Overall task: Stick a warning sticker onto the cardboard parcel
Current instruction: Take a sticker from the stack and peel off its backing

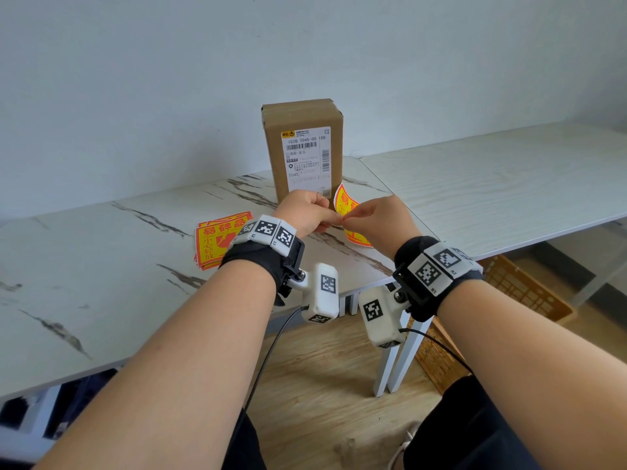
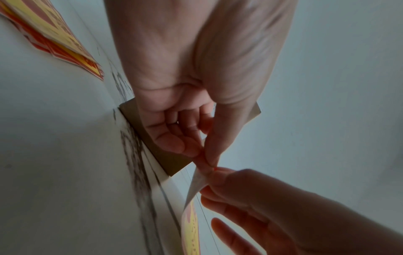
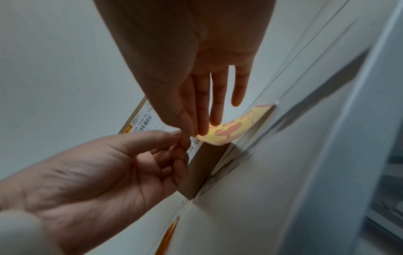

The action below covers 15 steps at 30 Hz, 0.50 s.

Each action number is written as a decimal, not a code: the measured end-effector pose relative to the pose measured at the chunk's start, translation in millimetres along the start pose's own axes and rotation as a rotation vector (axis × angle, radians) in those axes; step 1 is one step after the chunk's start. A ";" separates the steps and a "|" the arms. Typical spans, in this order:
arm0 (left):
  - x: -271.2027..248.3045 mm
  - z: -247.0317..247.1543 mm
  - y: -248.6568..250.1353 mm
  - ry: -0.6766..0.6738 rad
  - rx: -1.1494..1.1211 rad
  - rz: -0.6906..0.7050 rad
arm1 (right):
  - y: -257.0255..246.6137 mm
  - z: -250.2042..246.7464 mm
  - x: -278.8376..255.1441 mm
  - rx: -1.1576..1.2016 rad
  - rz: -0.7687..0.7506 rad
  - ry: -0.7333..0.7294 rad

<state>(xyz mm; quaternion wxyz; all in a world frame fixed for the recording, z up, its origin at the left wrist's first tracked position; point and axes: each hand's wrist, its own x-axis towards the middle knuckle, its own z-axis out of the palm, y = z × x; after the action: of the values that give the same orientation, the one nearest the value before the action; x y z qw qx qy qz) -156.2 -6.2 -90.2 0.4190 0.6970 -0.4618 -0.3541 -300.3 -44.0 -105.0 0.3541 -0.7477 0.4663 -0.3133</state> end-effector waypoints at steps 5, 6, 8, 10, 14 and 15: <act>-0.2 -1.4 -2.2 -0.016 0.017 0.002 | 2.4 -1.7 1.2 0.069 0.028 -0.031; -0.2 -1.4 -3.1 -0.016 0.014 0.003 | 2.8 -2.4 1.1 0.074 0.026 -0.042; -1.7 -0.7 -3.7 -0.006 0.001 0.003 | 3.4 -3.5 0.9 0.075 0.019 -0.055; -3.0 0.4 -4.0 0.007 -0.001 0.006 | 4.3 -4.2 1.2 0.064 0.015 -0.061; -5.2 0.8 -2.9 0.019 -0.018 0.011 | 5.0 -5.0 2.1 0.040 0.000 -0.061; -4.9 0.6 -2.5 0.020 -0.019 0.009 | 5.2 -5.1 2.4 0.038 -0.005 -0.058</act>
<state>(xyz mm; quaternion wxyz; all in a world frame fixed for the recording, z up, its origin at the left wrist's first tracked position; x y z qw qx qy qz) -157.4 -1.2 -92.2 0.4317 0.6945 -0.4573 -0.3495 -306.0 -49.1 -106.1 0.3808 -0.7508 0.4478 -0.3014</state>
